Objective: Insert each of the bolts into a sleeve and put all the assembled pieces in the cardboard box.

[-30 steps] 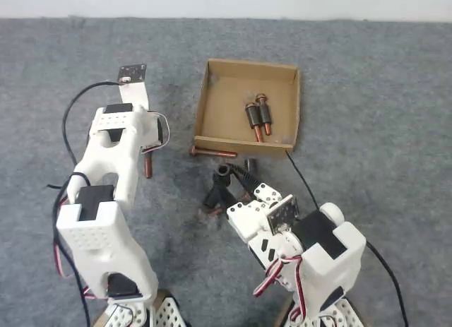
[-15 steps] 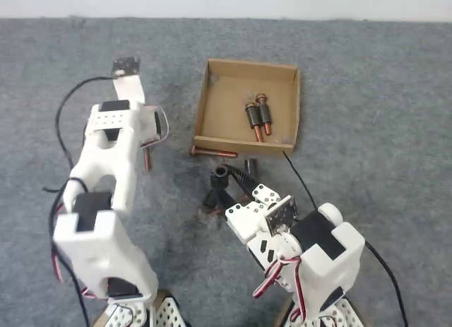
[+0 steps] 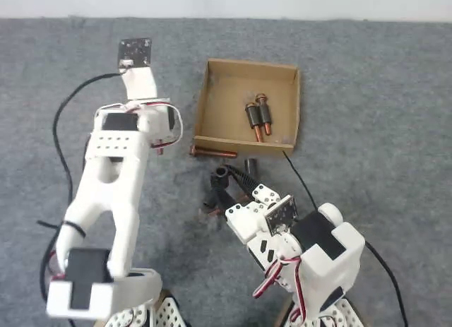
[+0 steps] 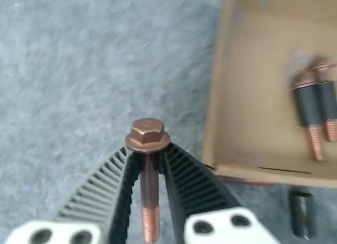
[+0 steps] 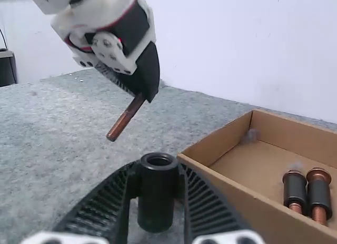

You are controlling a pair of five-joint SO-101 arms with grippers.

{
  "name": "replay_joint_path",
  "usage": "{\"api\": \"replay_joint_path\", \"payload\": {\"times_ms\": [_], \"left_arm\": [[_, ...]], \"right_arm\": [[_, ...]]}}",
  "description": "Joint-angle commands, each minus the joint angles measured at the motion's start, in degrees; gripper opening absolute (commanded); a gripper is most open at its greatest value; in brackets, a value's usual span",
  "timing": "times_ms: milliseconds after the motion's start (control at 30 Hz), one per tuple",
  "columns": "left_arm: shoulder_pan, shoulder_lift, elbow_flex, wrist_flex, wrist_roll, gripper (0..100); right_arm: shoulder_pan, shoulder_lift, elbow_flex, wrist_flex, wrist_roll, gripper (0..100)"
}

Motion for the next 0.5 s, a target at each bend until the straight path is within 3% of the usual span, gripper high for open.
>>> {"api": "replay_joint_path", "payload": {"times_ms": [0, 367, 467], "left_arm": [[3.5, -11.3, 1.7, -1.5, 0.6, 1], [11.7, -28.7, 11.8, -1.6, 0.6, 1], [13.1, -33.8, 16.2, -5.1, 0.8, 1]], "right_arm": [[-0.6, 0.0, 1.3, 0.1, -0.3, 0.7], [-2.1, 0.0, 1.3, 0.2, -0.3, 0.7], [-2.2, 0.0, 1.3, 0.2, -0.3, 0.7]]}}
